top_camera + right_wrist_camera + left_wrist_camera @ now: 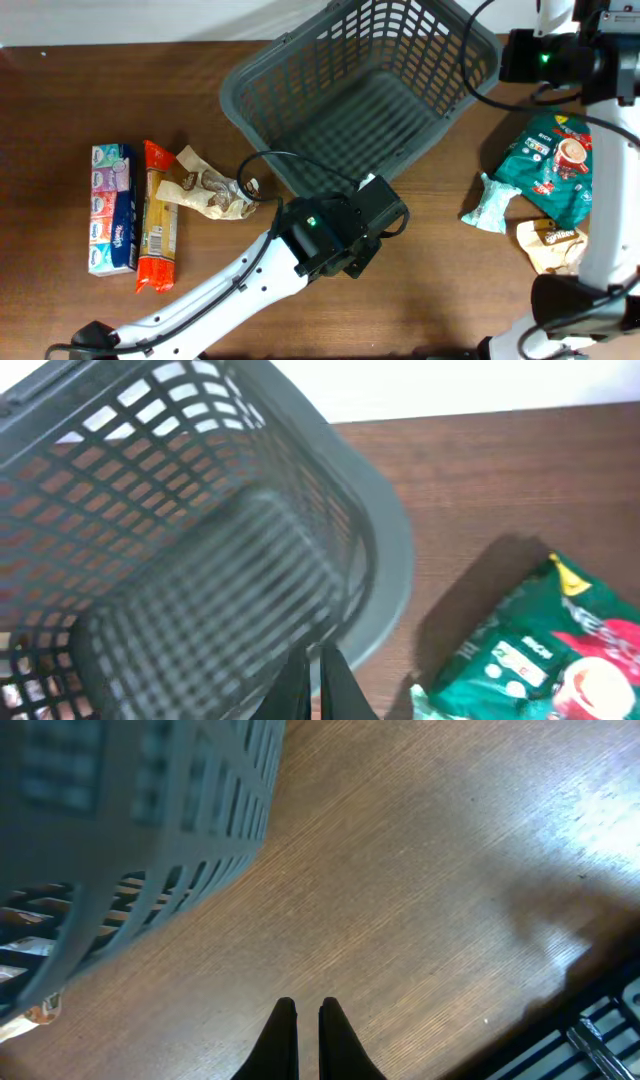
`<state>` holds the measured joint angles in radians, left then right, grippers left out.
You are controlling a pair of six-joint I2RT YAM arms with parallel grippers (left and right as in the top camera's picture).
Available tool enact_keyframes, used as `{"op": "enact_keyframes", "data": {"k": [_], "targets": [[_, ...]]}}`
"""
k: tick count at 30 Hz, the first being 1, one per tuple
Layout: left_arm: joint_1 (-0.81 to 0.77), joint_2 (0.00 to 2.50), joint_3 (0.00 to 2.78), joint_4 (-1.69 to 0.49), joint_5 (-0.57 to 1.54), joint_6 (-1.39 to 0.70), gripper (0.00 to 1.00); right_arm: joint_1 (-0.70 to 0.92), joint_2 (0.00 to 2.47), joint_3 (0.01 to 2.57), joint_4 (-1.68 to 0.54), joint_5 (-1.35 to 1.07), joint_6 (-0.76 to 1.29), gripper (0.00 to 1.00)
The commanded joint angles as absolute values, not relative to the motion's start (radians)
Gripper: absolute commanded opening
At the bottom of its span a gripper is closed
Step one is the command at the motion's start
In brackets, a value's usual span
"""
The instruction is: Pack container
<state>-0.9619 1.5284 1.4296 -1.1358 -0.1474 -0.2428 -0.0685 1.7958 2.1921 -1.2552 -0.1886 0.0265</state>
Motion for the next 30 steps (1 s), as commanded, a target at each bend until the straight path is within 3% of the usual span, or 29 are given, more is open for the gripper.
{"op": "enact_keyframes", "data": {"k": [1,23,30], "targets": [[-0.961,1.541,1.436,-1.134,-0.162,-0.230,0.02,-0.049,1.853,2.205,-1.275,-0.236,0.014,0.03],[-0.953,1.541,1.436,-1.150,-0.318,-0.229,0.02,0.000,1.920,2.205,-1.504,-0.187,-0.030,0.04],[-0.828,1.541,1.436,-1.156,-0.364,-0.174,0.02,0.000,1.920,2.205,-1.595,-0.187,-0.030,0.04]]}}
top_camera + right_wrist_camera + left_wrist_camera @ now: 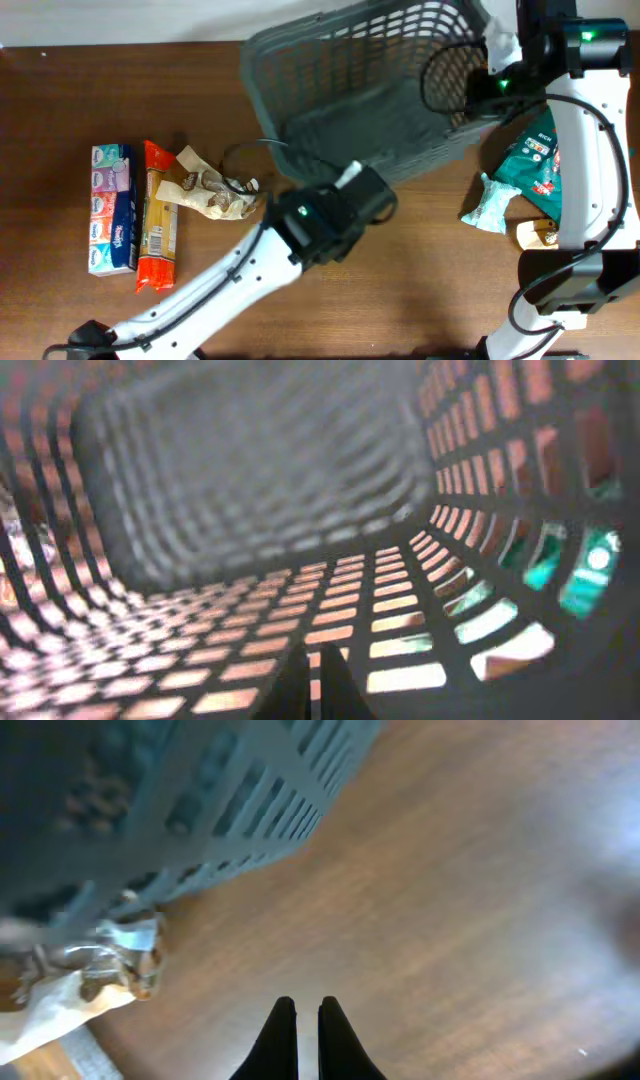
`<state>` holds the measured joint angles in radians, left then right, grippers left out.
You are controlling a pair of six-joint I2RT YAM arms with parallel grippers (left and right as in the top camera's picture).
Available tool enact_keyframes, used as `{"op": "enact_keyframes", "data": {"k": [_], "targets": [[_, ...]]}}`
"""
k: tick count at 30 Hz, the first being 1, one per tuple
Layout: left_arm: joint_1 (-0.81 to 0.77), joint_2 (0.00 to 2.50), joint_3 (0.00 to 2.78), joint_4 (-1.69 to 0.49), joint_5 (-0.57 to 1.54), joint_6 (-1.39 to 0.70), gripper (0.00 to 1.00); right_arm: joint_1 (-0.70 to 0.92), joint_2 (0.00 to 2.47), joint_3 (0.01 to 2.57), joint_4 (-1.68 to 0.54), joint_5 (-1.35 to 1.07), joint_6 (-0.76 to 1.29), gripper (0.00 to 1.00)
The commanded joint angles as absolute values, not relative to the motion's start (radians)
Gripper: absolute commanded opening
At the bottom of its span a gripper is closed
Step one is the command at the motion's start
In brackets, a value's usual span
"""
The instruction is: Pack container
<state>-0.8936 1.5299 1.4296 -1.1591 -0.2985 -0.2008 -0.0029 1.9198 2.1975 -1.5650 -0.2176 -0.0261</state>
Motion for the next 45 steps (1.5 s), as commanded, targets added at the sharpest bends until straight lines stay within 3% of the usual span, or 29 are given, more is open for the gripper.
{"op": "enact_keyframes", "data": {"k": [1,8,18,19,21,22,25,29,34,38,42,45], "targets": [[-0.813,1.541,1.436,-1.155,-0.364,-0.162,0.02,0.000,1.920,2.205,-1.602,-0.187,-0.030,0.04],[-0.703,1.541,1.436,-1.119,-0.364,-0.095,0.02,0.001,1.920,2.205,-1.637,-0.188,-0.029,0.04],[-0.684,1.541,1.436,-1.054,-0.363,-0.054,0.02,0.001,1.920,2.205,-1.632,-0.198,-0.026,0.04],[-0.684,1.541,1.436,-1.054,-0.363,-0.054,0.02,0.000,1.919,2.206,-1.617,-0.192,-0.026,0.17],[-0.684,1.534,1.449,-1.055,-0.363,-0.054,0.19,-0.001,1.919,2.231,-1.588,-0.172,-0.027,0.45],[-0.684,1.514,1.473,-1.057,-0.364,-0.054,0.61,-0.001,1.919,2.276,-1.578,-0.172,-0.027,0.69],[-0.684,1.438,1.562,-1.074,-0.364,-0.051,0.96,-0.001,1.919,2.444,-1.592,-0.172,-0.027,0.99],[-0.684,1.309,1.691,-1.136,-0.465,-0.052,0.99,-0.001,1.911,2.678,-1.699,-0.172,-0.009,0.99],[-0.684,1.137,1.708,-1.246,-0.679,-0.187,0.99,0.001,1.759,2.673,-1.699,-0.172,0.068,0.99],[-0.684,1.052,1.708,-1.346,-0.709,-0.341,0.99,0.001,1.629,2.669,-1.699,-0.172,0.069,0.99],[-0.684,0.967,1.708,-1.597,-0.845,-0.593,0.99,0.001,1.445,2.559,-1.699,-0.136,0.091,0.99],[-0.681,0.910,1.697,-1.687,-0.891,-0.695,0.99,0.001,1.261,2.307,-1.699,-0.105,0.123,0.99]]}}
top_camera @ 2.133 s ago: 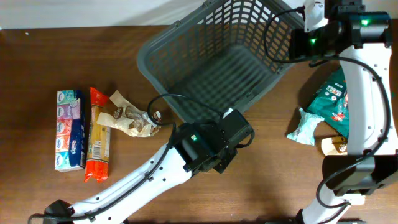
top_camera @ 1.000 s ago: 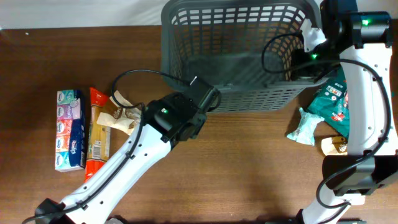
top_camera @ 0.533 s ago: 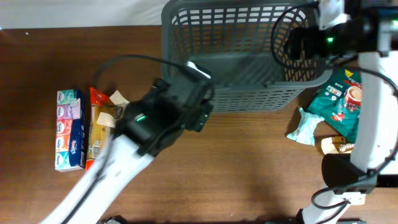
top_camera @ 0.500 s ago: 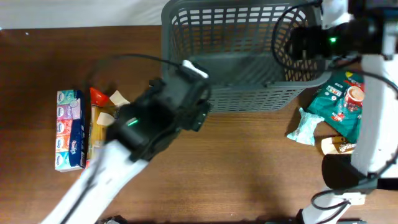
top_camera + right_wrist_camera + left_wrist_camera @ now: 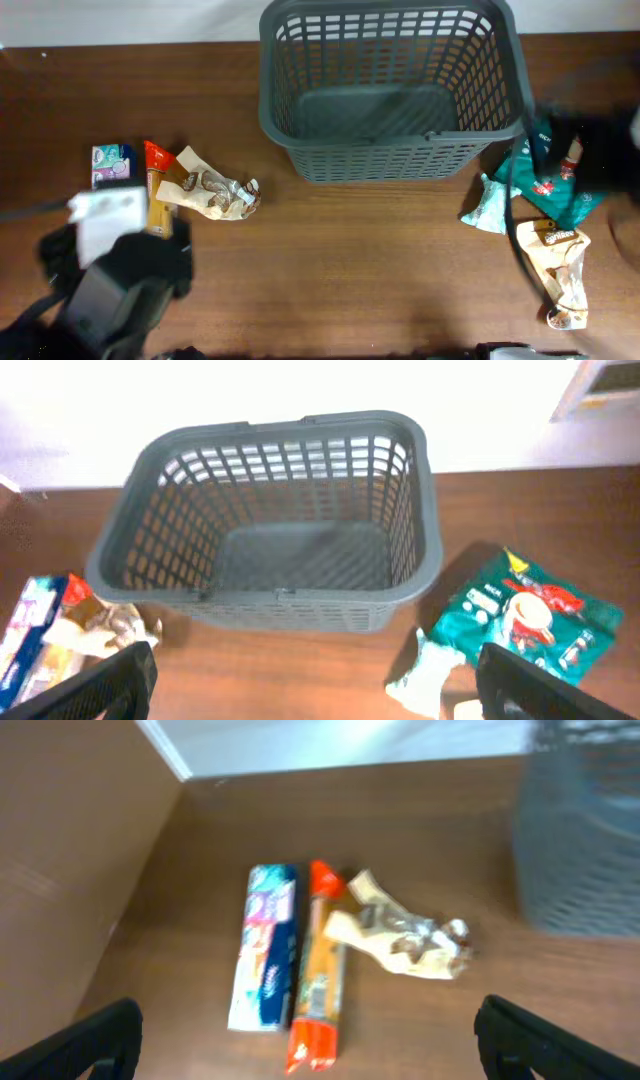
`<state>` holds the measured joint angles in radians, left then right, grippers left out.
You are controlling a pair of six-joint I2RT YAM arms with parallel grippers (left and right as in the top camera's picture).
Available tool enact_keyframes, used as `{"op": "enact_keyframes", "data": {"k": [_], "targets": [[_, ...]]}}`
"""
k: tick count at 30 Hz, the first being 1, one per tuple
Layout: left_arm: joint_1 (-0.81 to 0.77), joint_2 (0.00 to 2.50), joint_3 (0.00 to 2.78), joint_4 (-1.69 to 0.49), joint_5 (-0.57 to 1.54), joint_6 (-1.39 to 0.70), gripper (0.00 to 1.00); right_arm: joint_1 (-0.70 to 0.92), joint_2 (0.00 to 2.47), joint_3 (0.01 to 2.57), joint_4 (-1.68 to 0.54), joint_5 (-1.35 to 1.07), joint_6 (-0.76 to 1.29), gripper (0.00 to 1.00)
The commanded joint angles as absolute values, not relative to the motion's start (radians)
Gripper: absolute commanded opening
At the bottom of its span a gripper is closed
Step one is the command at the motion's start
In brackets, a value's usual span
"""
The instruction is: Pack container
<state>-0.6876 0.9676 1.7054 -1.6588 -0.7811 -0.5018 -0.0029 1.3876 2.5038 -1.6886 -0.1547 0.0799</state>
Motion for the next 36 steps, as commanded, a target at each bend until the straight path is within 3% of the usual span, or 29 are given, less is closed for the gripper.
{"op": "enact_keyframes", "data": {"k": [1,6,10,17,21,28,32,36], "targets": [[-0.680,0.905,1.695,-1.687,-0.896,-0.696,0.99,0.001,1.231,2.258,-1.699,-0.092,0.134,0.99],[-0.657,0.886,1.690,-1.687,-0.916,-0.696,0.99,0.000,0.859,1.645,-1.698,0.211,0.322,0.99],[-0.656,0.886,1.671,-1.687,-0.940,-0.695,0.99,0.000,0.746,1.351,-1.664,0.412,0.506,0.99],[-0.656,0.886,1.669,-1.687,-0.939,-0.687,0.99,-0.029,0.785,1.186,-1.432,0.443,0.658,0.99],[-0.656,0.886,1.669,-1.687,-0.944,-0.676,0.99,-0.233,0.908,1.179,-1.288,0.448,0.670,0.99],[-0.656,0.886,1.670,-1.687,-0.947,-0.676,0.99,-0.682,1.192,1.179,-1.082,0.177,0.558,0.99],[-0.656,0.886,1.670,-1.687,-0.947,-0.676,0.99,-0.795,1.349,1.179,-0.947,-0.025,0.423,0.99],[-0.656,0.886,1.669,-1.687,-0.947,-0.676,0.99,-0.812,1.501,1.195,-0.772,-0.351,0.124,0.99]]}}
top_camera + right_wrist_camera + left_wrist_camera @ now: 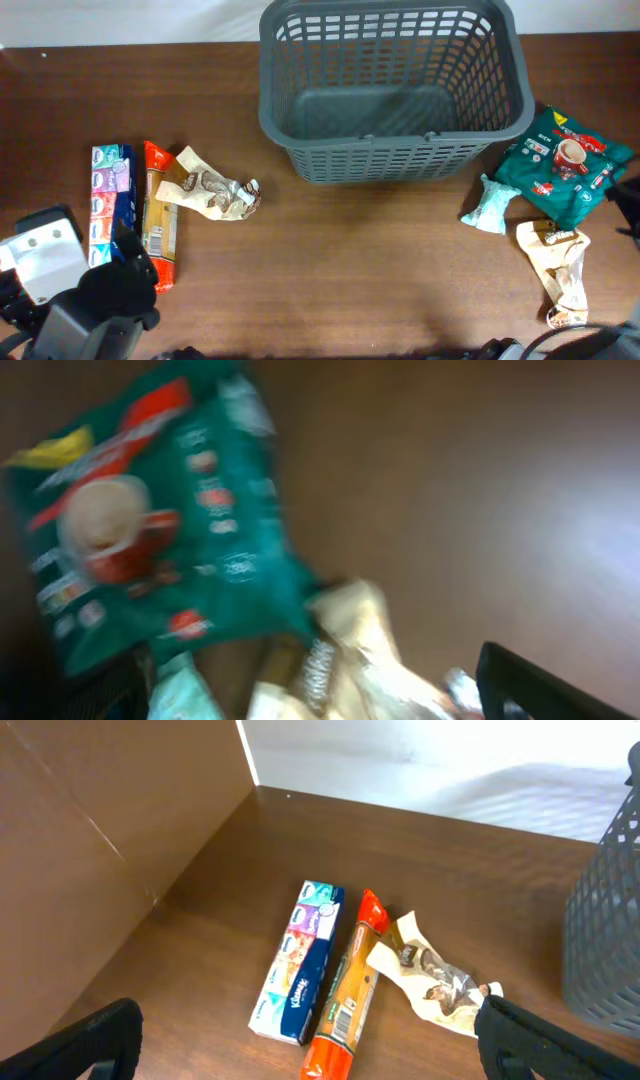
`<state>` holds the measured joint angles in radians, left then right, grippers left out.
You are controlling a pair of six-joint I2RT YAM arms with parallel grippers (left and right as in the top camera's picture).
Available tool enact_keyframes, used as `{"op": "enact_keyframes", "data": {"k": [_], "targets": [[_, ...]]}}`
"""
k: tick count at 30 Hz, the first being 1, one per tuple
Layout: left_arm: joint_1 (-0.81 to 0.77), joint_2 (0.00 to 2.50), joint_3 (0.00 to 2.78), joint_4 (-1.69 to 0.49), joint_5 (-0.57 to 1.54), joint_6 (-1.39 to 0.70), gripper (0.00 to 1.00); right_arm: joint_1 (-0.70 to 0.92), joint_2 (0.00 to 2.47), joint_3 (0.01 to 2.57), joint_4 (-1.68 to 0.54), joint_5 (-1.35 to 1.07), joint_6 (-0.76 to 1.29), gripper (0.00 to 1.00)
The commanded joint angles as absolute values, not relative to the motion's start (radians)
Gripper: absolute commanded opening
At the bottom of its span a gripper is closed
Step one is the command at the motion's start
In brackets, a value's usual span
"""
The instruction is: Pack container
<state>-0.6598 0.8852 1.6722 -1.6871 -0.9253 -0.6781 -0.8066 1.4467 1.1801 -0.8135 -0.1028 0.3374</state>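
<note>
The grey mesh basket (390, 90) stands upright and empty at the table's back centre. At the left lie a tissue pack (110, 205), an orange pasta packet (158, 230) and a crumpled wrapper (215, 190). At the right lie a green coffee bag (565, 165), a pale teal wrapper (490, 205) and a beige bag (555, 265). My left gripper (305, 1040) hangs open high over the tissue pack (300, 960) and pasta packet (345, 995). My right gripper (315, 685) is open above the green bag (150, 530) and beige bag (350, 660); this view is blurred.
My left arm (70, 290) fills the front left corner in the overhead view. Only a sliver of the right arm (630, 205) shows at the right edge. Bare wood runs along the table's front middle. A brown wall (100, 850) rises left of the table.
The left arm has drawn back a little toward the front left corner. The right wrist camera, which took in the whole basket, now looks closely down on the green and beige bags. The basket stays put.
First the basket sat askew, with both grippers shut, the left by its front and the right by its rim. Then the basket stood tipped and shifted, the right gripper inside it. Later it stood square at the back centre, both grippers open and the arms at the sides, as now.
</note>
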Motion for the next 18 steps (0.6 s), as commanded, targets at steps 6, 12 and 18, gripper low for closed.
{"op": "enact_keyframes", "data": {"k": [6,12,18], "targets": [[-0.656,0.886,1.670,-1.687,-0.947,-0.654,0.99,-0.812,1.569,1.240,-0.649,-0.324,0.048,0.99],[-0.656,0.886,1.670,-1.687,-0.947,-0.654,0.99,-0.812,1.647,1.249,-0.651,-0.224,0.060,0.99],[-0.656,0.886,1.670,-1.687,-0.947,-0.654,0.99,-0.812,1.760,1.249,-0.634,-0.224,0.060,0.99]]}}
